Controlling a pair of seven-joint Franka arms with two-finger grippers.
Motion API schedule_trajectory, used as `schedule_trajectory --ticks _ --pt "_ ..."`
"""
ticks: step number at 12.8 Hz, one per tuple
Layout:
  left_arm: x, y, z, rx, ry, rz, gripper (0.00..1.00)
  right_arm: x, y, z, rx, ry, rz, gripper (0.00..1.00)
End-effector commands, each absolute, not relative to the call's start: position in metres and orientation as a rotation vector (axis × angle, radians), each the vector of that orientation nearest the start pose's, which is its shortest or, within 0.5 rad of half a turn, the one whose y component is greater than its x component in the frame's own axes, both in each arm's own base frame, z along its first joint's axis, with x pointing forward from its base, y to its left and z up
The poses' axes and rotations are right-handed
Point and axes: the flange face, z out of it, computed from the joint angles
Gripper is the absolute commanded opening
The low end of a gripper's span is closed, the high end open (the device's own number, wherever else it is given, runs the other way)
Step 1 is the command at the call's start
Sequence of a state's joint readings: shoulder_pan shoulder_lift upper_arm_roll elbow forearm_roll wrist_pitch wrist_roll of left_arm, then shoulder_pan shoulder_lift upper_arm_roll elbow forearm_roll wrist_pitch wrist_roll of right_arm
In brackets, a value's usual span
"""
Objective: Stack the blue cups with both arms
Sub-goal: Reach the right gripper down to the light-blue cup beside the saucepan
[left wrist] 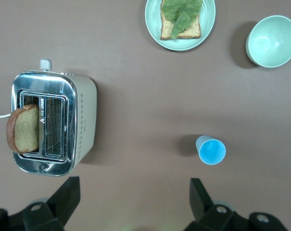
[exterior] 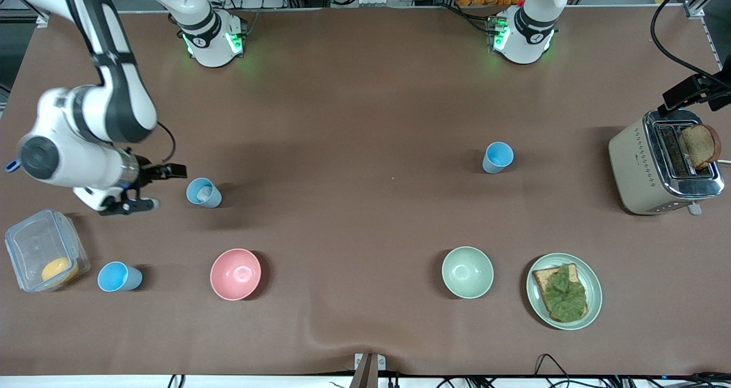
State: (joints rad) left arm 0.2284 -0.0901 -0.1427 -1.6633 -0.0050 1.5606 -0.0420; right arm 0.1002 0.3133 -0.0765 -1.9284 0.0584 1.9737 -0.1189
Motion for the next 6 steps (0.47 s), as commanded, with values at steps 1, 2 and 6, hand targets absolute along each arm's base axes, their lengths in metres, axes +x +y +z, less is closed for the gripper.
schedule_trajectory --ticks 1,2,6 --pt "0.521 0.043 0.631 -3.144 -0.17 0.021 1.0 0.593 0.022 0.27 -3.058 -0.124 0.414 1.0" --pt "0.521 0.043 0.631 -3.144 -0.17 0.021 1.0 0.594 0.024 0.263 -3.05 -0.113 0.412 1.0" --pt "0.521 0.043 0.631 -3.144 -0.17 0.021 1.0 0.595 0.018 0.237 -3.052 -0.113 0.423 1.0"
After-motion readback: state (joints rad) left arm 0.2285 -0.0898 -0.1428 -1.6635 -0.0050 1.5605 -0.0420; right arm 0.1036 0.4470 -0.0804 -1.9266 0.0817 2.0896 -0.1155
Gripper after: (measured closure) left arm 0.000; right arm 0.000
